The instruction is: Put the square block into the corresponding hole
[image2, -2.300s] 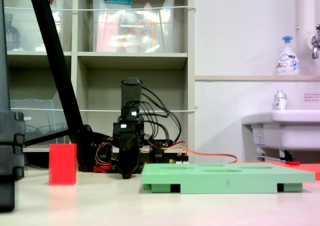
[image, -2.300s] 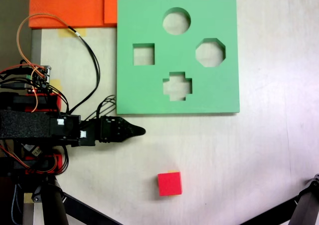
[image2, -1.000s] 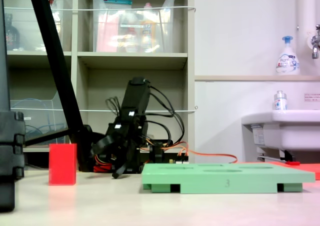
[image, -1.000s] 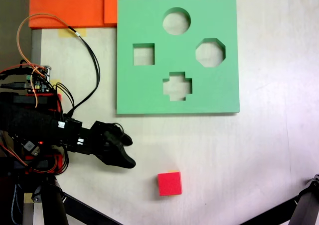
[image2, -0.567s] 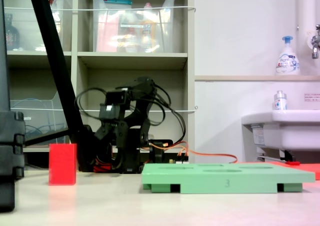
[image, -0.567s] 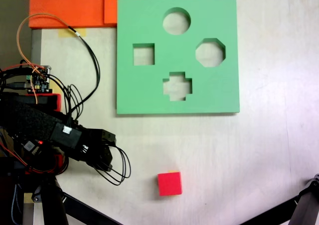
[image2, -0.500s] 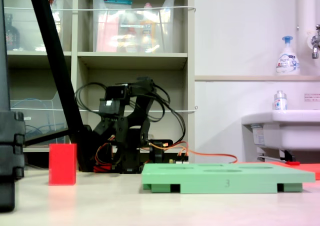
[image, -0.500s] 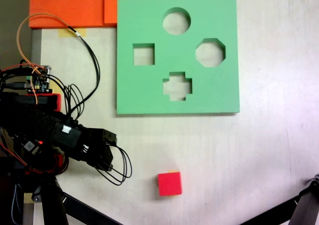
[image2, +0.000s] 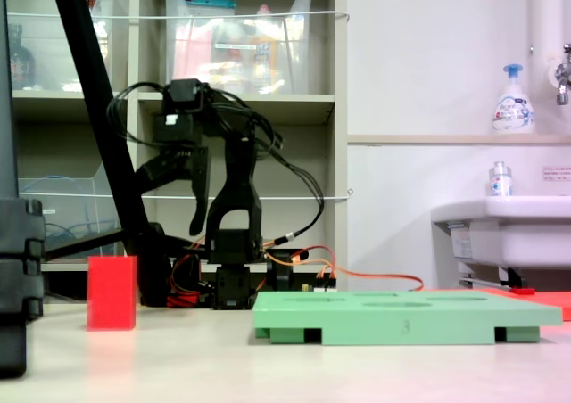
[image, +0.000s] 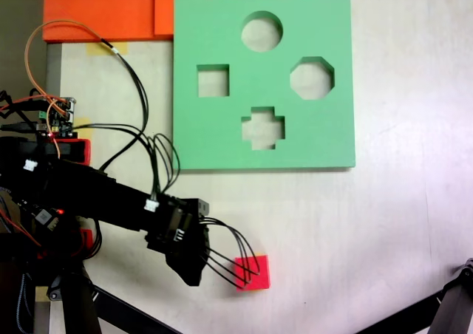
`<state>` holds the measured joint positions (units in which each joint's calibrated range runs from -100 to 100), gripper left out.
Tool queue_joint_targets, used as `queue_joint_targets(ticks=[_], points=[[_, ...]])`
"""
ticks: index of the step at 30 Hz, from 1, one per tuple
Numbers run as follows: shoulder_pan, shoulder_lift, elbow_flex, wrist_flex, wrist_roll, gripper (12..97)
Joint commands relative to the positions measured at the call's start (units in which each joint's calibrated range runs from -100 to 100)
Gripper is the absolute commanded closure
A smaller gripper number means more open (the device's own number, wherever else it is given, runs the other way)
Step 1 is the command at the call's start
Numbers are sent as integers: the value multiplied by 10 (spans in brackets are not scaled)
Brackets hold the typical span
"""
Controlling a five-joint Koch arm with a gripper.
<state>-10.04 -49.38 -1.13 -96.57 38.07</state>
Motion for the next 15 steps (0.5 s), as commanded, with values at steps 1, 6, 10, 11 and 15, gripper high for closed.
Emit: queue_joint_targets(ticks=[1,6,10,11,15], points=[[-2,51,80,-34,-21,336],[-9,244,219,-34,-49,335],[-13,332,255,-34,-51,336],[-14,357,263,-34,-55,336],[-18,425,277,-34,-61,336]])
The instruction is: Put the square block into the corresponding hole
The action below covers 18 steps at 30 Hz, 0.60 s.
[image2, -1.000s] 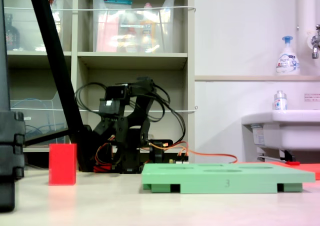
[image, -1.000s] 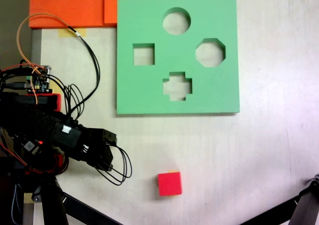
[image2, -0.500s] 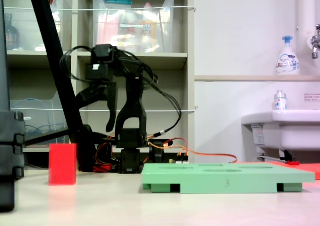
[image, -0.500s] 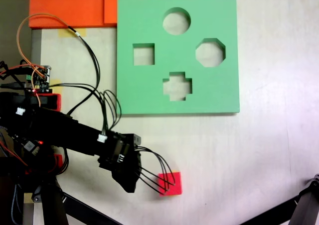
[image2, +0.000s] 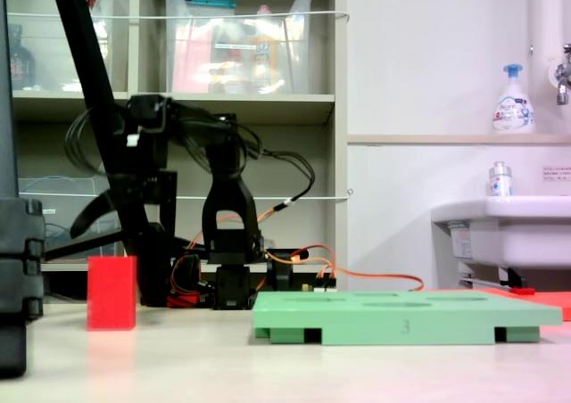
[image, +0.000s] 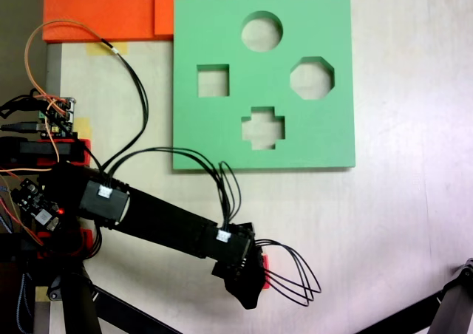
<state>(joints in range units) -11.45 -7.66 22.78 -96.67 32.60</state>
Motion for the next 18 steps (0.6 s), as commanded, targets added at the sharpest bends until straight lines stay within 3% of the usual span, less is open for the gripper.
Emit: queue_joint_targets(ticks=[1,8,18], points=[[-5,26,42,-33,-8,336],[-10,92,42,-33,-9,368],[-13,124,13,-33,-6,657]])
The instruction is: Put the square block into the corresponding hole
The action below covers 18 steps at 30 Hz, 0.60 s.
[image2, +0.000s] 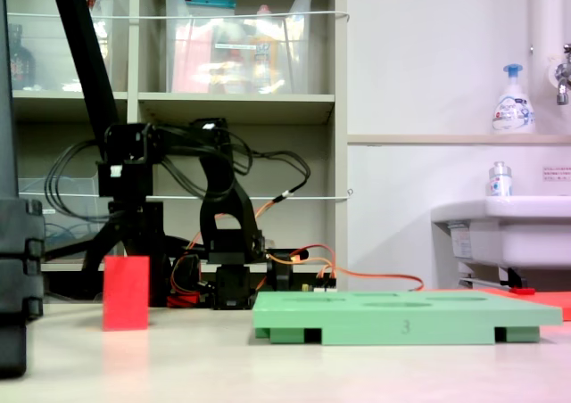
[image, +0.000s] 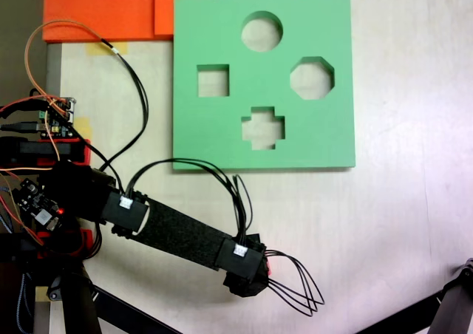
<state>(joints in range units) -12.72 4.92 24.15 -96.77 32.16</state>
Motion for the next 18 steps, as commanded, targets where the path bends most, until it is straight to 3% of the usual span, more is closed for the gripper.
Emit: queue_joint_targets(ticks=[1,13,18], points=[[-1,-2,-8,-32,0,660],[-4,-39,-60,-32,12,750],[-3,-101,-67,-32,22,751]])
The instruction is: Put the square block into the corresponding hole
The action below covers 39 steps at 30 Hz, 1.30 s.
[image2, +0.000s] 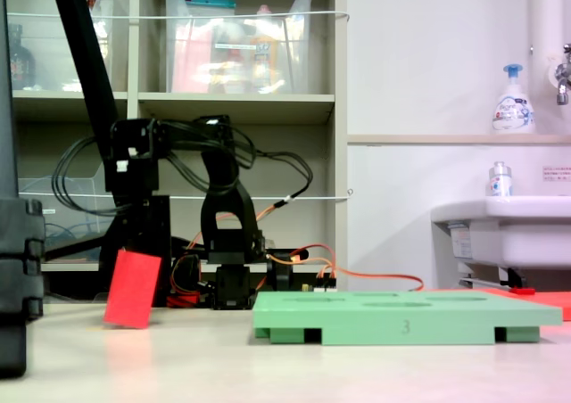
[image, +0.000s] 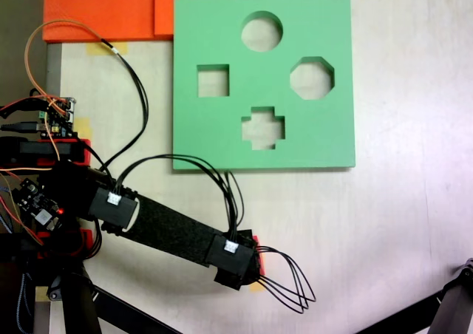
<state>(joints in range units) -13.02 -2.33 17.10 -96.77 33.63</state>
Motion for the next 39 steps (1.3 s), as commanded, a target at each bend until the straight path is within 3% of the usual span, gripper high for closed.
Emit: queue_joint_targets(ticks=[1,12,21,30,39], points=[[0,-42,2,-32,11,751],[42,-255,3,-32,60,751],[165,-372,3,-32,185,752],[297,-270,79,-32,330,777],[366,-86,237,-32,387,801]])
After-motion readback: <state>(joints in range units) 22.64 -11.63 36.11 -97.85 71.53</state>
